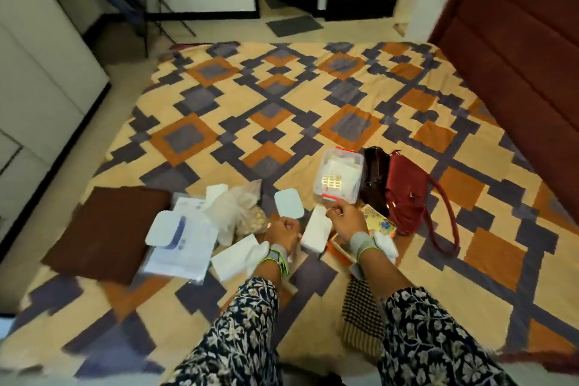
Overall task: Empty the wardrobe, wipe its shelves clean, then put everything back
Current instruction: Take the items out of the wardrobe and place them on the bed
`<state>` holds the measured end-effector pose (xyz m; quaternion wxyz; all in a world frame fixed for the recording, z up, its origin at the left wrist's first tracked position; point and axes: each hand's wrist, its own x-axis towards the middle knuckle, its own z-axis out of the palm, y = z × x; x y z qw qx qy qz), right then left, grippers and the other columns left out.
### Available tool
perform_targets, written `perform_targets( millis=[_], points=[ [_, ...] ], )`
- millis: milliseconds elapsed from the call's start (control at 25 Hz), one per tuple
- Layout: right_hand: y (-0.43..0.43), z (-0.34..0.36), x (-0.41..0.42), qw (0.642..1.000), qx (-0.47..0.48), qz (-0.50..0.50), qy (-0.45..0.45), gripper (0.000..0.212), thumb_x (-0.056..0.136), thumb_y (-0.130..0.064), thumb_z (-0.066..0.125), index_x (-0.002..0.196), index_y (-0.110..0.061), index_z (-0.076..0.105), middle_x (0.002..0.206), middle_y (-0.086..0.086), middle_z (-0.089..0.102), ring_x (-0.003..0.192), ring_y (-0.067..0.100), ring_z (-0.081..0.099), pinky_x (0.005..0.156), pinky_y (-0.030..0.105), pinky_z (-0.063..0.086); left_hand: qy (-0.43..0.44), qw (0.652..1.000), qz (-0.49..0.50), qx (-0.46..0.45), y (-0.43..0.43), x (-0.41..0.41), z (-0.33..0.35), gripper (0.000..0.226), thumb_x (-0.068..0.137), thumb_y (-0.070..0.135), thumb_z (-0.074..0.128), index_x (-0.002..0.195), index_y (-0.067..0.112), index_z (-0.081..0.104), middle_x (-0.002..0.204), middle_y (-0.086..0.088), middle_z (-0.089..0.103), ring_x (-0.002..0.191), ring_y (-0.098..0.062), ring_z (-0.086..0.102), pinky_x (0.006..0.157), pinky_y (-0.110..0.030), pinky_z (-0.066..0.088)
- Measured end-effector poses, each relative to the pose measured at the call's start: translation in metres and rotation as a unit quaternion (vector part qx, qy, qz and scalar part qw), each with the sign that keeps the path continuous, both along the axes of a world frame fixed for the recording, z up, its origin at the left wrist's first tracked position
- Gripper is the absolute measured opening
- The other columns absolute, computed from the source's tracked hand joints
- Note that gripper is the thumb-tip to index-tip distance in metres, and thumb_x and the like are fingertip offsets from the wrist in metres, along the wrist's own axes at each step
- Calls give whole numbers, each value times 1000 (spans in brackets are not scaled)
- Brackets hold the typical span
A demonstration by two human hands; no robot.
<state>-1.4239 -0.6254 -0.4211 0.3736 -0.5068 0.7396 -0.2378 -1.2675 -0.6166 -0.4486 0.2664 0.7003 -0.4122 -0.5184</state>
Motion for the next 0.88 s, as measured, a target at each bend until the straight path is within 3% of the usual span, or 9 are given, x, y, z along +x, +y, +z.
perform_targets(
  millis=[80,160,280,440,560,640,800,880],
  points=[
    [12,2,26,1000,-1,29,6,22,91,-14,53,108,-11,66,114,11,67,108,31,59,86,28,43,3,1000,6,4,12,28,7,23,74,35,51,77,15,63,93,-18,69,85,-32,66,76,-37,54],
    [26,5,60,999,2,52,7,21,91,-13,52,106,-12,67,112,12,67,104,32,60,83,27,44,2,1000,30,0,26,62,14,17,75,33,52,68,19,58,91,-15,70,83,-33,67,79,-40,53],
    [56,7,149,992,-6,127,-7,20,89,-10,52,102,-13,67,110,13,68,102,31,61,82,27,45,9,993,115,-16,63,147,21,17,87,15,53,73,23,58,85,-10,69,71,-27,62,72,-36,53],
    [87,3,241,977,8,213,15,20,89,-10,52,103,-13,66,97,10,67,99,32,61,71,25,39,23,984,173,-30,106,240,27,19,89,13,54,74,24,58,87,-8,67,66,-24,60,60,-26,45],
    [106,13,351,945,8,326,33,21,89,-11,51,105,-15,63,92,10,66,92,29,61,73,27,42,12,953,302,-38,151,349,23,14,84,15,57,73,24,60,89,-9,71,75,-29,65,72,-36,53],
    [111,22,382,934,1,355,38,21,89,-9,51,107,-12,63,87,10,63,82,22,57,69,25,39,10,948,317,-37,166,377,18,17,85,14,57,73,25,59,89,-10,71,76,-29,66,72,-36,53],
    [122,14,502,891,-16,451,38,19,88,-11,56,103,-17,66,90,7,68,84,22,60,73,23,40,6,910,412,-51,214,480,25,20,86,13,57,71,26,58,72,-2,66,60,-23,60,69,-31,46],
    [130,6,612,842,-15,539,27,18,89,-12,56,104,-15,65,95,8,70,92,26,63,79,27,42,-3,857,512,-50,248,566,24,19,85,16,56,69,24,58,70,-2,65,60,-21,59,67,-30,48]
  ],
)
